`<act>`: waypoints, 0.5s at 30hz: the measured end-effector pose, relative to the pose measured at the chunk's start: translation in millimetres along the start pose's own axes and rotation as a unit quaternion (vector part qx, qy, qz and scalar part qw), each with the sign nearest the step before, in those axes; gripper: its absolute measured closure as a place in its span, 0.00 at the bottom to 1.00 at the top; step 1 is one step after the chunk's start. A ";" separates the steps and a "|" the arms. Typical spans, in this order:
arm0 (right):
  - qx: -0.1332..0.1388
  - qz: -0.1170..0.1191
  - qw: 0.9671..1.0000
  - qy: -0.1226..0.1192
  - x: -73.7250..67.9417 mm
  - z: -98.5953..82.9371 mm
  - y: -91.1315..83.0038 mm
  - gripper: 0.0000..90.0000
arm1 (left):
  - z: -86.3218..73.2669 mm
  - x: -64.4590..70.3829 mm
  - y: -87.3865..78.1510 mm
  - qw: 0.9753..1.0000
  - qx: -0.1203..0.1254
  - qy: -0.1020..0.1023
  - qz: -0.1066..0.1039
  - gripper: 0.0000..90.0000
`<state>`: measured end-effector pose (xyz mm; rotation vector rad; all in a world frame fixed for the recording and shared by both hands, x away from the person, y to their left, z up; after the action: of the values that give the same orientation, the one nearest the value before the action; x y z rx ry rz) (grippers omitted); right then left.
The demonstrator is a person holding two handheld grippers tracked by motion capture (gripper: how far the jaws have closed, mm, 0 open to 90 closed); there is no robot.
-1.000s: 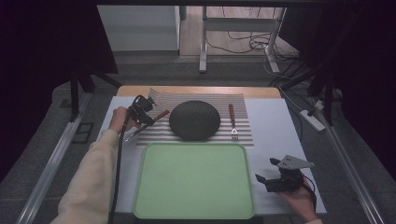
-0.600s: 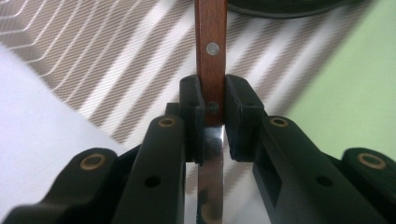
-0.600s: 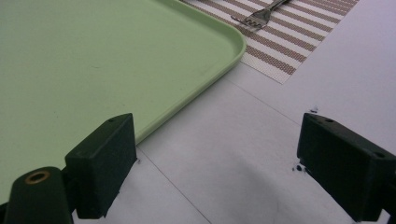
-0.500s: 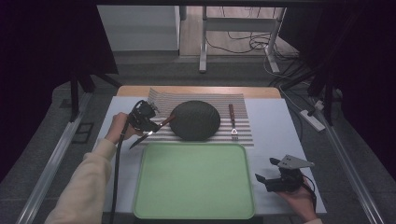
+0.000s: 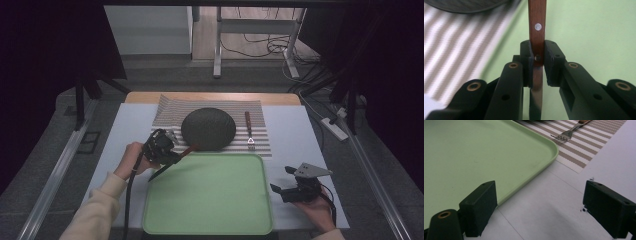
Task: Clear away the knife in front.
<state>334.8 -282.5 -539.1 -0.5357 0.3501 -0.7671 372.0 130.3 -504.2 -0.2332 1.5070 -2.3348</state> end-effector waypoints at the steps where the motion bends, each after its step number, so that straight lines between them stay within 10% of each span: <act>1: 0.000 0.000 1.000 0.000 0.0 0.0 0.0 0.13 | -0.6 3.7 2.5 1.000 0.003 -0.001 -0.005 0.86; 15: 0.001 0.005 1.000 -0.007 -0.3 4.4 4.5 0.14 | -7.4 59.7 42.6 0.999 -0.014 0.006 -0.038 0.86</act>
<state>339.3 -278.1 -538.1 -0.5367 0.3390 -0.7532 323.0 98.2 -549.0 -0.2875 1.5630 -2.3787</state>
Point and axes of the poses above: each handheld gripper's, and its own axes: y roughly forward along the jaws, z roughly out of its top, x roughly to its right, the point moved 5 cm from there along y, roughly forward along the jaws, and after that the axes turned 10 degrees about y, right-handed, at the moved point
